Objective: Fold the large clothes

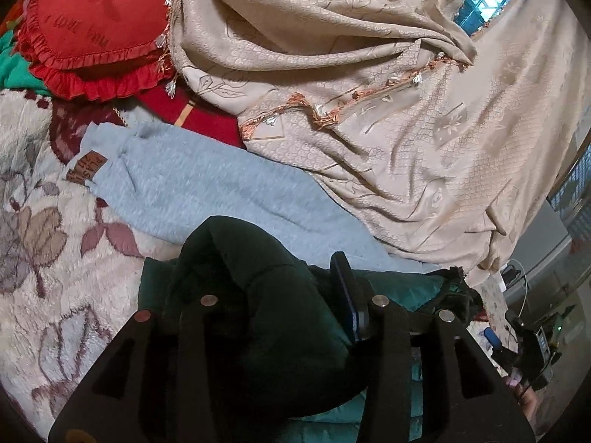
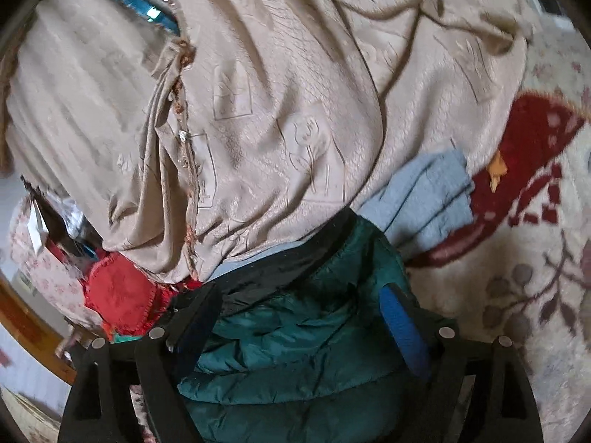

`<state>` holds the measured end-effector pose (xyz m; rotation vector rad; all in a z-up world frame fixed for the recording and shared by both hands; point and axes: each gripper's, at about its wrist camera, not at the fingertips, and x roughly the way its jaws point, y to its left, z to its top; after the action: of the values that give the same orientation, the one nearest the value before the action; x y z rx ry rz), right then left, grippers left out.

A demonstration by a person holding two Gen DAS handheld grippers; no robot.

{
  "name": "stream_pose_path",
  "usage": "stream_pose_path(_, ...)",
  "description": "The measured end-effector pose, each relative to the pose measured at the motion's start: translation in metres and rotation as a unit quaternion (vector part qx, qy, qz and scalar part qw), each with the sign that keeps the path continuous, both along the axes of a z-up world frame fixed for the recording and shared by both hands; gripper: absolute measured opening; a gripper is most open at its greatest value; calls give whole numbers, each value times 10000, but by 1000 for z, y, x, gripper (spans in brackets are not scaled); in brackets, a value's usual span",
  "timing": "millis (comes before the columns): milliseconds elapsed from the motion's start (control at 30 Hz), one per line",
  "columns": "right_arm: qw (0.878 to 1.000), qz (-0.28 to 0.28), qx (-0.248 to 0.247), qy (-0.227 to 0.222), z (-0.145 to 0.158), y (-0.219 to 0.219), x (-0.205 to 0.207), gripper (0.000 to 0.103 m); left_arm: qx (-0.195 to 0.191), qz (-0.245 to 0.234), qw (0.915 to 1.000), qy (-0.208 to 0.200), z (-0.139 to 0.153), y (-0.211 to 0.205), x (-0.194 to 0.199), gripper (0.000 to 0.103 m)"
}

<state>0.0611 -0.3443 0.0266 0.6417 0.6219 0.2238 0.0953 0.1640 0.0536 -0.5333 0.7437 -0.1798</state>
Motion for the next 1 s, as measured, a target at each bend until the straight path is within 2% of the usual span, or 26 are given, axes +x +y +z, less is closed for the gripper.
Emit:
stream_pose_path(233,9973,239,-689,-113,11,25,4,85,-91,11,9999,110,-2,2,3,43)
stream_pose_path(367,9948,260,-980,72,7,35,23,85,-259,30,9994,218,-8,7,7,46)
stream_pose_path(400,9948,260,-980,72,7,35,23,85,-410,-1,9989,226,-9,9,8,49)
stream_pose_path(467,9932,289,-1064,367,2,41,37,85,-772,-48,9969,163,-9,13,9,71)
stream_pose_path(533,9923,391,-1029,564,-3,48,52,85,-1009,4,9949,19,-7,19,7,81)
stream_pose_path(567,9916,420,-1078,579,-3,50,57,85,-990,104,9950,-124,-2,23,4,81)
stream_pose_path(700,9890,344,-1197,798,-10,53,78,85,-537,435,9952,-700,21,27,-5,84)
stream_pose_path(767,9880,341,-1181,937,-18,55,87,85,-100,386,9958,-821,27,13,-1,85)
stream_pose_path(833,9840,480,-1220,1209,-31,59,98,85,316,101,9973,-656,25,-9,16,85)
stream_pose_path(900,9779,650,-1360,1449,-42,65,106,85,938,-187,9937,-587,22,-34,33,85)
stream_pose_path(967,9704,721,-1585,1674,-55,67,111,85,1843,-242,9815,-457,10,-56,51,85)
stream_pose_path(1000,9644,751,-1730,1856,-64,67,115,85,2064,-229,9778,-277,2,-60,58,85)
